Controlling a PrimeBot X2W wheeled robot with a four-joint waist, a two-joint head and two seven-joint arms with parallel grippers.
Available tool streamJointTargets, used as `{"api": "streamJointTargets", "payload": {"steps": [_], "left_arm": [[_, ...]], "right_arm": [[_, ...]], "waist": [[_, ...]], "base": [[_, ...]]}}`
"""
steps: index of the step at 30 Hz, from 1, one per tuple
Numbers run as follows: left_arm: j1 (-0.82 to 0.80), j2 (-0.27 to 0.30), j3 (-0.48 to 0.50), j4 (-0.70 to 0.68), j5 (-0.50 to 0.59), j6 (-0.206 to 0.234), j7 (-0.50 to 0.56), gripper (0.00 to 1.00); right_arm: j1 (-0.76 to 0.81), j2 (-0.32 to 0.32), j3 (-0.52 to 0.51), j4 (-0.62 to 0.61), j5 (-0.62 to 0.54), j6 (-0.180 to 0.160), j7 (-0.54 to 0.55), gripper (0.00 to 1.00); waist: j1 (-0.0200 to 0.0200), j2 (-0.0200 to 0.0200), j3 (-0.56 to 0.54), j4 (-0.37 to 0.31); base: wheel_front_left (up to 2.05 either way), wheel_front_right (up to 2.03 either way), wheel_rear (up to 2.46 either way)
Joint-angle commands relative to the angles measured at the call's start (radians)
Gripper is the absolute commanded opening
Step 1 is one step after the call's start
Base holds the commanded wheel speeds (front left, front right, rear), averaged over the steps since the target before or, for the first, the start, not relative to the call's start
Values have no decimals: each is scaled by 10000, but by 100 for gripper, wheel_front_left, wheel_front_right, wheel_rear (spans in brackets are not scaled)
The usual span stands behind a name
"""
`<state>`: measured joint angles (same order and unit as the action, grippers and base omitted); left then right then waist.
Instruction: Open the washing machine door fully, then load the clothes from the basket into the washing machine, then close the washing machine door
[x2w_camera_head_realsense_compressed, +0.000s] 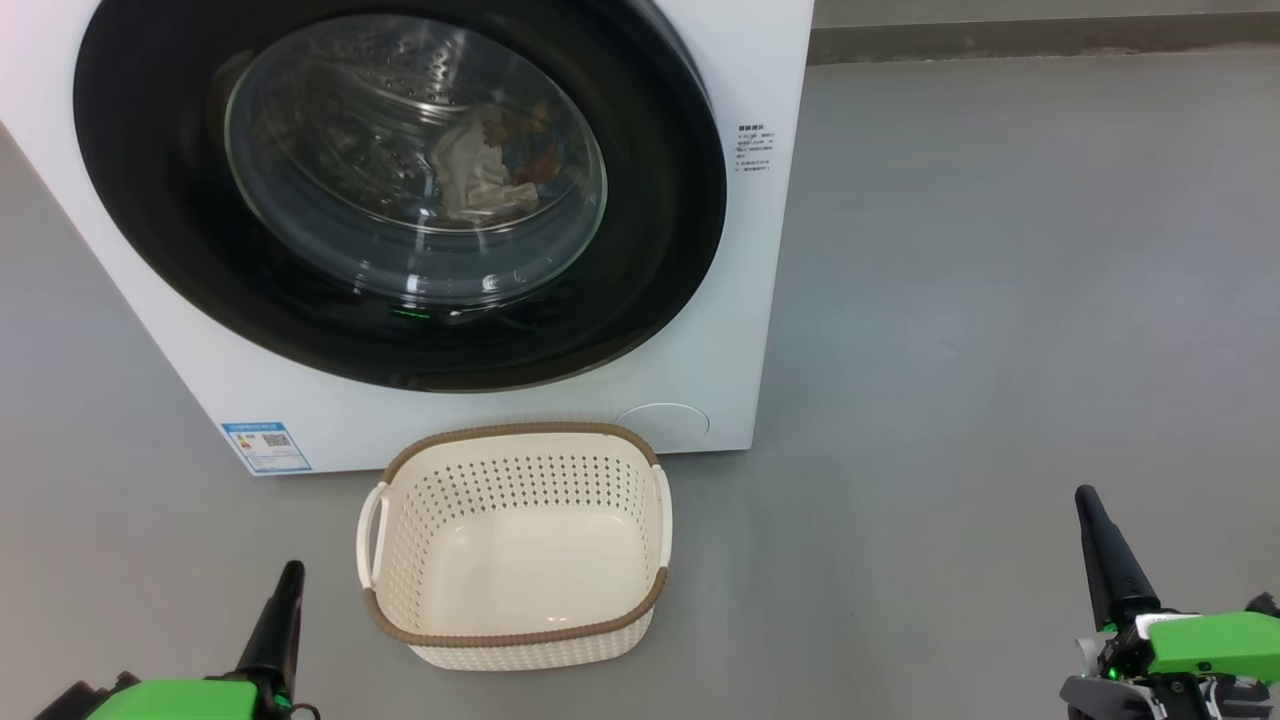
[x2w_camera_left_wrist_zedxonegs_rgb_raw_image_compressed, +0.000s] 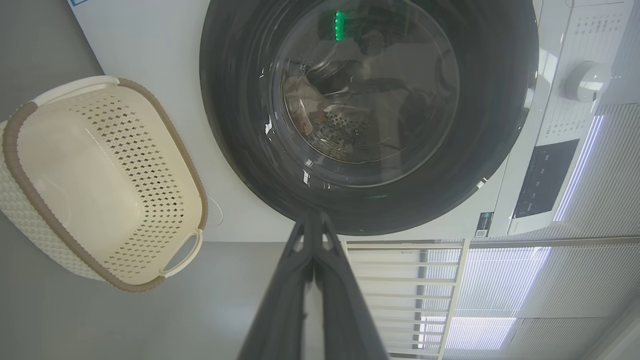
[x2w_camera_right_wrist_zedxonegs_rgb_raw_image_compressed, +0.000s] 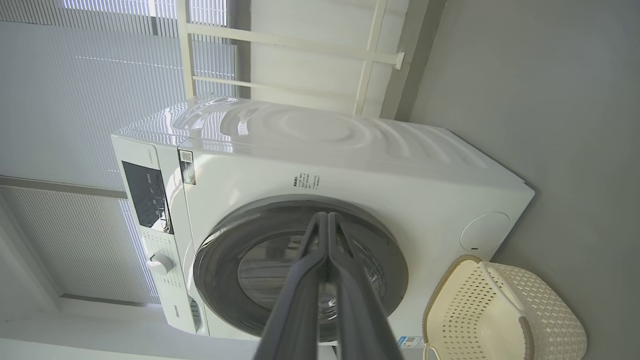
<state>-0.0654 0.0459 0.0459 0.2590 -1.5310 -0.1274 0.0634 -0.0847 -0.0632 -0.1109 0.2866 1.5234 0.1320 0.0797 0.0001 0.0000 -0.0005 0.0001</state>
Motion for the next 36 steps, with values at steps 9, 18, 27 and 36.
{"api": "streamJointTargets", "payload": {"steps": [9,18,27,36], "left_arm": [[-479,216,457,-132,-966,10,317,0],[-480,209,465,-131,-958,9,324,0],[-481,203,475,-129,-950,8,331,0],[-482,196,484,-128,-943,8,338,0]], "right_arm": [[-320,100,-8,-346,871,-13,315,0],[-321,102,-10,-345,869,-13,317,0],[-321,103,-12,-345,867,-13,318,0],[-321,105,-14,-345,866,-13,320,0]], "waist": [[0,0,4,-2],[0,0,4,-2],[0,0,4,-2],[0,0,4,-2]], "base": [[0,0,0],[0,0,0],[0,0,0],[0,0,0]]}}
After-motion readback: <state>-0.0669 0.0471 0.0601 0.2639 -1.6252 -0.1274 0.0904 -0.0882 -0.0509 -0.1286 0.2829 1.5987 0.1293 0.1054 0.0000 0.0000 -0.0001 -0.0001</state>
